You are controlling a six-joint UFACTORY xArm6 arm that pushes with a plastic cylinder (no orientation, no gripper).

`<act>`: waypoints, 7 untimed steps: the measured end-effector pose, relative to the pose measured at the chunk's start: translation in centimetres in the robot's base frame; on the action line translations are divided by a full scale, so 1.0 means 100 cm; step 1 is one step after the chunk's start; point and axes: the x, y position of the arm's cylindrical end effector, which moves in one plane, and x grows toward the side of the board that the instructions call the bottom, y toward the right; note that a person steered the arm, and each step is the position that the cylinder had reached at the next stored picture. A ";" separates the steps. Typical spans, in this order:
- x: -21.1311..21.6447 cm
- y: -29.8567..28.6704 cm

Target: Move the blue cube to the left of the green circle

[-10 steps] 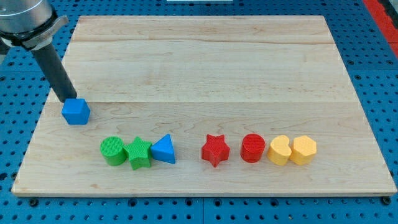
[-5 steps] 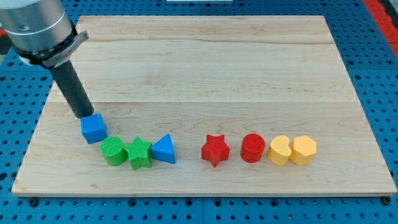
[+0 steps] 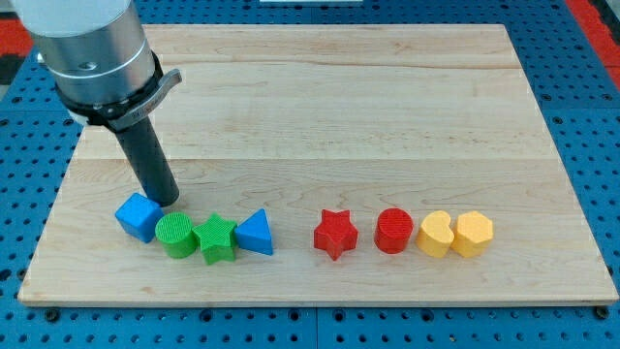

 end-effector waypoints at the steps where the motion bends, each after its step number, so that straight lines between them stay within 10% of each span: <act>1: -0.004 -0.032; 7: 0.012 -0.034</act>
